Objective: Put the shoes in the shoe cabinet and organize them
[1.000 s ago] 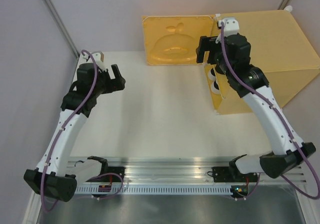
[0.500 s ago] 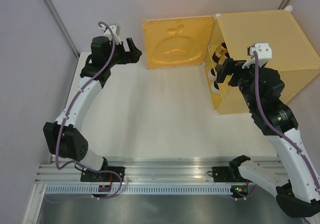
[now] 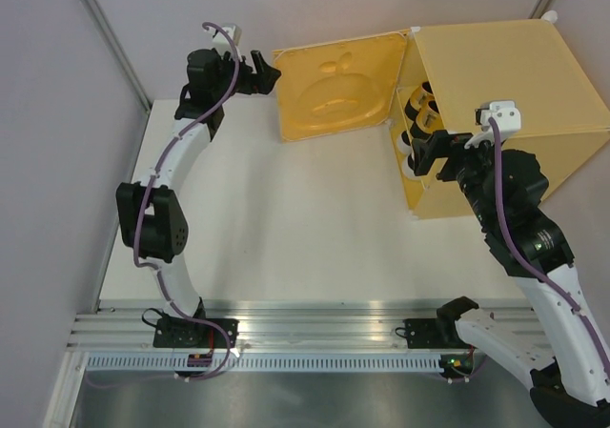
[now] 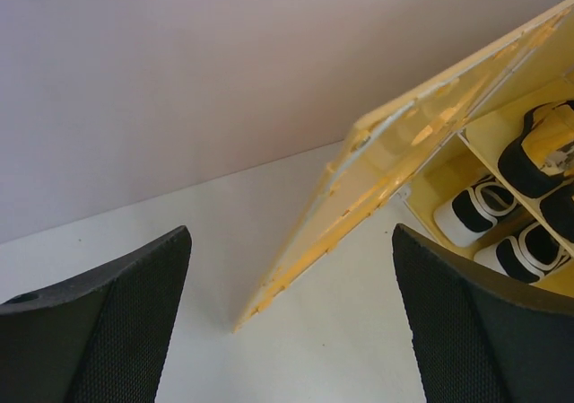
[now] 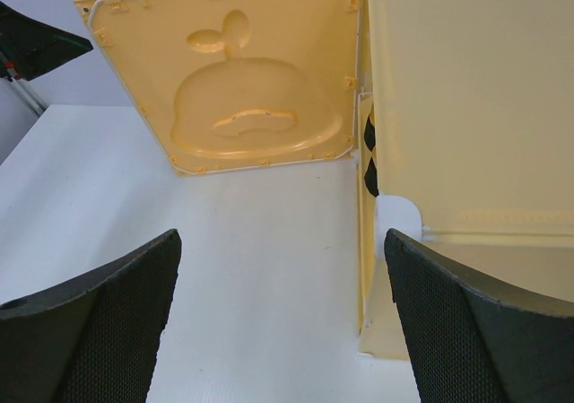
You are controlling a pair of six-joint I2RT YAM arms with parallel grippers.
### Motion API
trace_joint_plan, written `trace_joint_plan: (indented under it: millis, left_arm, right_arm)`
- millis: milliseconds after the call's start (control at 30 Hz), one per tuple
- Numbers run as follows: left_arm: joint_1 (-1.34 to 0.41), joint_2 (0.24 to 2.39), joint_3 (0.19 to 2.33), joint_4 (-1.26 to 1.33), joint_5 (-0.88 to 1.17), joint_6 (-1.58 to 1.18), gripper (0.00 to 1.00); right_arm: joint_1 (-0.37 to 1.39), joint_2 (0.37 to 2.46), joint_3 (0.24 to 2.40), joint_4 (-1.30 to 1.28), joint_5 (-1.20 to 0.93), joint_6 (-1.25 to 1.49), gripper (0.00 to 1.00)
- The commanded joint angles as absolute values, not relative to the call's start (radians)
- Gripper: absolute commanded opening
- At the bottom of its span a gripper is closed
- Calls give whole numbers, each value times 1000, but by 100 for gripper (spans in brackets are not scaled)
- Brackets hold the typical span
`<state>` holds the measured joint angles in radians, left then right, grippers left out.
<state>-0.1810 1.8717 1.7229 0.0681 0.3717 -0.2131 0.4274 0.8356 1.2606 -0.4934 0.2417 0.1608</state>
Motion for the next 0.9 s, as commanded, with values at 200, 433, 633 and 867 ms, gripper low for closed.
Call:
trace_joint_plan:
  millis: [200,433,633,867]
  left_arm:
    - [-166,1913,1779,204,616,-192,79]
    - [-179,1913,1755,216,794,-296,60]
    - [-236,1835,1639,212,805,-299,57]
    - [-333,1704,1491,164,759,-267,58]
  right_arm:
    - [426,830,1264,-502,227,140,98]
    - [426,833,1261,-500,192,166,98]
    - [426,818,1258,-506,176,192,98]
    - [426,781,1262,-523,175,204,98]
